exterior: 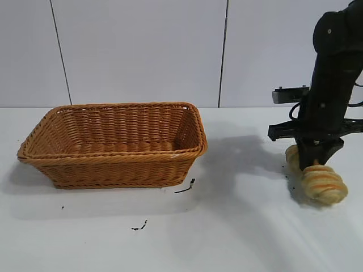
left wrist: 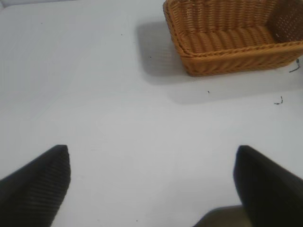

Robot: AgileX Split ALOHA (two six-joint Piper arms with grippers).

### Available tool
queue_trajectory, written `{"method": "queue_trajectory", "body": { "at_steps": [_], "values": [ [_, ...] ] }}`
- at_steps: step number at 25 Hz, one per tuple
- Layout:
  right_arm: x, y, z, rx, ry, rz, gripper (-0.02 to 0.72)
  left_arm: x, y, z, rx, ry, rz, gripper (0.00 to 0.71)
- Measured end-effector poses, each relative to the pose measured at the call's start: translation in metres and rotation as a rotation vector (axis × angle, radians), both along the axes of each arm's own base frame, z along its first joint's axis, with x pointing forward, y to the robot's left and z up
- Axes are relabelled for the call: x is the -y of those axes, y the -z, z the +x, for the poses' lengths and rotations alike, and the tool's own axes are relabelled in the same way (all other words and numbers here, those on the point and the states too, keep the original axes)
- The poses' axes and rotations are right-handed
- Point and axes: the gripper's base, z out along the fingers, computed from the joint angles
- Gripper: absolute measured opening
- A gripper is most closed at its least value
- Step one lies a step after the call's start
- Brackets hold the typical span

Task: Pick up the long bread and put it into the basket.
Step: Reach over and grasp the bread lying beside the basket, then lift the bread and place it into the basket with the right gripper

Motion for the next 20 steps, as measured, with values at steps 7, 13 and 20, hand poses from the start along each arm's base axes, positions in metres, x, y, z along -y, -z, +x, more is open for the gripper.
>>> {"method": "queue_trajectory", "body": {
  "at_steps": [7,13,20],
  "values": [
    [-0.004,-0.063,0.017,0.191,-0.023,0.017,0.08,0.0,0.0,0.0,0.0,0.0,0.0,0.696],
    [-0.043,-0.088,0.018,0.281,-0.227,0.008,0.079,0.0,0.0,0.0,0.0,0.0,0.0,0.696],
    [-0.144,-0.103,0.016,0.41,-0.59,0.009,0.078,0.0,0.0,0.0,0.0,0.0,0.0,0.696]
  ]
}}
